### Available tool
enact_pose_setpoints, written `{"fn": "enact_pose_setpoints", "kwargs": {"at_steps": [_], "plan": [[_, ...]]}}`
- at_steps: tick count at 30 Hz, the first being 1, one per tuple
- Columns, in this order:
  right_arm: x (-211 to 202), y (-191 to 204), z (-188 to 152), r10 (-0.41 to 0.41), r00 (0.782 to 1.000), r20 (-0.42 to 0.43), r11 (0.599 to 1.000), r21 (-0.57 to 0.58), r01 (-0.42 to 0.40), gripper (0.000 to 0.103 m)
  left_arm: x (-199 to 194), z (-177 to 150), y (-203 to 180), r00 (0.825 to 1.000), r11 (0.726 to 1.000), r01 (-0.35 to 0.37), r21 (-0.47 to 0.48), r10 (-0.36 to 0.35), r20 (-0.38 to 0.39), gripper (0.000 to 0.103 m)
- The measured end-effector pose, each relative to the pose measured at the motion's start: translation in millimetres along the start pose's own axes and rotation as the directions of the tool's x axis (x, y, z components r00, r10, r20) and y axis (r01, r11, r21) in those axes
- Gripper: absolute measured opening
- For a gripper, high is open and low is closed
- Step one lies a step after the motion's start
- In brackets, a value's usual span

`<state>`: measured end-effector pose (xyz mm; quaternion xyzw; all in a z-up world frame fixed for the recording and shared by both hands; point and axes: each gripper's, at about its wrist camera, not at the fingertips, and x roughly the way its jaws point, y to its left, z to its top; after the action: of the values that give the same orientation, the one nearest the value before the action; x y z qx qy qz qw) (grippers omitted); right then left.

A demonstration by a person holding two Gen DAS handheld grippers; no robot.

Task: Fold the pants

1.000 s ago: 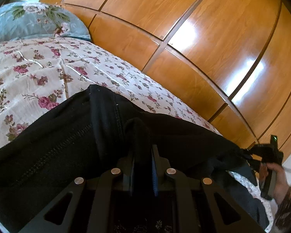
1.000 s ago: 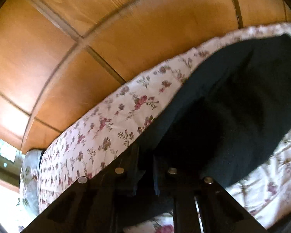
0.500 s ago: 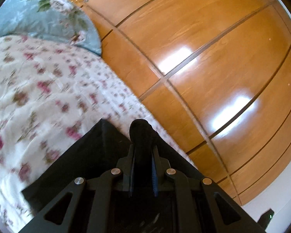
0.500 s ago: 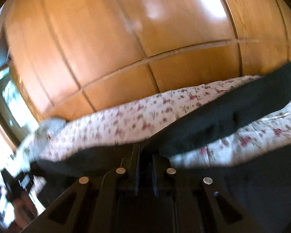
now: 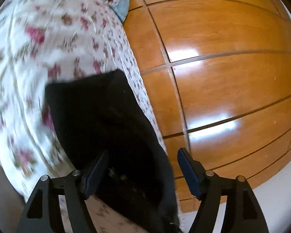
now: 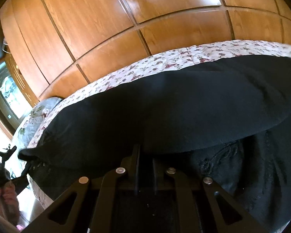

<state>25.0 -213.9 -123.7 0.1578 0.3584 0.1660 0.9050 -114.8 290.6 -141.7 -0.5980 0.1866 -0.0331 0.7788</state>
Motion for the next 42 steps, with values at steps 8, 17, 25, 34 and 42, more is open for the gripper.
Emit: {"fn": "enact_pose_setpoints", "kwargs": {"at_steps": [8, 17, 25, 34, 42], "plan": [[-3.9, -10.3, 8.3, 0.068, 0.997, -0.045, 0.994, 0.093, -0.064, 0.016, 31.4, -12.0, -14.3, 0.996, 0.996, -0.071, 0.052, 0.074, -0.058, 0.075], [-45.4, -75.1, 32.4, -0.015, 0.996, 0.091, 0.94, 0.34, -0.017, 0.05, 51.0, 4.6, -22.5, 0.973, 0.967, -0.226, 0.114, 0.23, -0.017, 0.02], [-71.7, -115.7, 53.5, -0.093, 0.984, 0.15, 0.881, 0.473, 0.011, 0.01, 35.7, 22.0, -32.1, 0.982, 0.974, -0.186, 0.128, 0.187, 0.001, 0.006], [-123.8, -49.8, 39.1, -0.119, 0.979, 0.164, 0.981, 0.169, 0.091, 0.01, -1.8, 40.8, -34.1, 0.987, 0.972, -0.158, 0.175, 0.155, 0.029, 0.006], [-91.8, -78.5, -17.1, -0.153, 0.988, 0.033, 0.957, 0.255, 0.14, 0.01, 7.8, 19.9, 13.3, 0.962, 0.947, -0.271, 0.173, 0.271, 0.02, 0.009]]}}
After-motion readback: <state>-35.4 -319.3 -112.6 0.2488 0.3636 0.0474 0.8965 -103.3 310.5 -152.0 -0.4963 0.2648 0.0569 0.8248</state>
